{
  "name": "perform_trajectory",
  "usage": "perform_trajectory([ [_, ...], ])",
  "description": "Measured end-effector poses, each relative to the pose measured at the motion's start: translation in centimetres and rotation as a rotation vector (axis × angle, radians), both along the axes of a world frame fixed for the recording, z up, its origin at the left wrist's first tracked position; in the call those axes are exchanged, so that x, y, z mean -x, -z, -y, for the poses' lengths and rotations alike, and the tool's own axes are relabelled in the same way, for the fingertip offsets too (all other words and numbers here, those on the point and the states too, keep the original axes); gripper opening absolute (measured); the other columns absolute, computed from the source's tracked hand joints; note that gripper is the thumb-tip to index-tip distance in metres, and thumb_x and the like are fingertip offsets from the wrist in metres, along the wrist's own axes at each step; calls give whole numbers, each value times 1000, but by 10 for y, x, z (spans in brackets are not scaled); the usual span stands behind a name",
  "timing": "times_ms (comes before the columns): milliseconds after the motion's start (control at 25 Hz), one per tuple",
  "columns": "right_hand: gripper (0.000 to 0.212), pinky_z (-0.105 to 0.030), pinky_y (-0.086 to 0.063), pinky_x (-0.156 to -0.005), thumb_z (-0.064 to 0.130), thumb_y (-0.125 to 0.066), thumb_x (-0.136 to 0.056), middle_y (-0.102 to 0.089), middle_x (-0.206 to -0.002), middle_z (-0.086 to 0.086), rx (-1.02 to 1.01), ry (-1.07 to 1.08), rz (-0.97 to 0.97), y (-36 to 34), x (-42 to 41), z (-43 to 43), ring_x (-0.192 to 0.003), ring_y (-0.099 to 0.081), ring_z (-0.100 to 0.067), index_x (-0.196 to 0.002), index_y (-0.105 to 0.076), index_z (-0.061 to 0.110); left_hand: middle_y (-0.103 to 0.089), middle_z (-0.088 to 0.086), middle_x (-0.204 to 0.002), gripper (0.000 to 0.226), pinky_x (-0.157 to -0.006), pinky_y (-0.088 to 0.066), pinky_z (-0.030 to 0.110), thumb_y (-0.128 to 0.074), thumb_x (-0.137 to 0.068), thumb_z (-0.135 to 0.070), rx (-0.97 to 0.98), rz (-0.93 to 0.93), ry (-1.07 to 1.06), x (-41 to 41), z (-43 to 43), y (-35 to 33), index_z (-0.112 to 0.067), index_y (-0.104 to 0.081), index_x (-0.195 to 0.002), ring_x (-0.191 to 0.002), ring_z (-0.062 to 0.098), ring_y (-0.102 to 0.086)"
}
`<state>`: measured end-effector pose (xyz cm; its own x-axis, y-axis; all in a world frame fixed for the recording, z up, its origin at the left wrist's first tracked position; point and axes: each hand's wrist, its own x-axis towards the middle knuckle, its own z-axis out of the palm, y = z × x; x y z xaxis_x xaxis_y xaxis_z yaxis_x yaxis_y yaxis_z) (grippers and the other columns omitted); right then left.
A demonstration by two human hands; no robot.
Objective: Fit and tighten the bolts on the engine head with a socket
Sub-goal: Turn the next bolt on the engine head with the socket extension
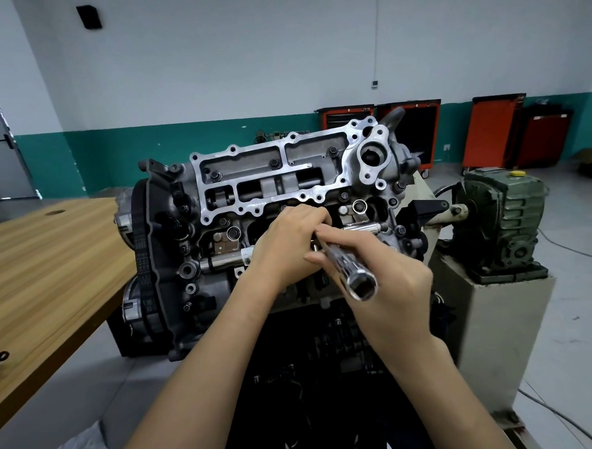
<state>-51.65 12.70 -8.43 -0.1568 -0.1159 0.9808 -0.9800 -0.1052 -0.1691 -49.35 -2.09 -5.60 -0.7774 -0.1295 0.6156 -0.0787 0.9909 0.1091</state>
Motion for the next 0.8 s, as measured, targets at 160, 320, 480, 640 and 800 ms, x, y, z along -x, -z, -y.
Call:
perform_trajectory([
  [160, 33, -26, -55, -78, -9, -80, -73, -73, -95, -8, -13, -30, -2, 3, -6, 2, -84, -69, -15, -104, -69, -4, -50, -9, -88, 17, -69, -24, 22, -50, -78, -23, -7, 4, 11, 1, 4, 2, -16, -55, -92, -89, 14, -43],
  [320, 33, -22, -54, -73, -13, -80, -70, -74, -88, -7, -50, -24, -14, 0, -3, 0, -76, -69, -14, -101, -71, -4, -54, -6, -90, 27, -68, -26, 20, -39, -76, -31, -6, -7, 6, 2, 3, 1, -16, -56, -92, -88, 14, -43],
  [480, 29, -27, -53, -65, -2, -85, -68, -72, -77, -4, 10, 14, 18, -1, -3, -1, -65, -66, -16, -94, -72, -2, -53, -7, -92, 15, -75, -34, 26, -52, -81, -21, -4, 16, 2, 4, 5, 3, -16, -56, -94, -91, 15, -44],
  [640, 34, -27, -55, -83, -16, -73, -75, -72, -103, -11, -91, -48, -23, 2, -7, 3, -92, -70, -17, -107, -67, -7, -52, -9, -87, 25, -72, -33, 24, -41, -73, -29, -17, 19, 4, 1, 3, 1, -18, -55, -91, -88, 14, -45],
  [800, 27, -23, -52, -65, 3, -83, -71, -72, -75, -5, -5, -5, 28, -1, -3, 0, -63, -66, -15, -96, -72, -2, -56, -3, -94, 16, -74, -31, 24, -52, -81, -23, 2, 17, 3, 1, 3, 1, -14, -57, -94, -92, 16, -44],
])
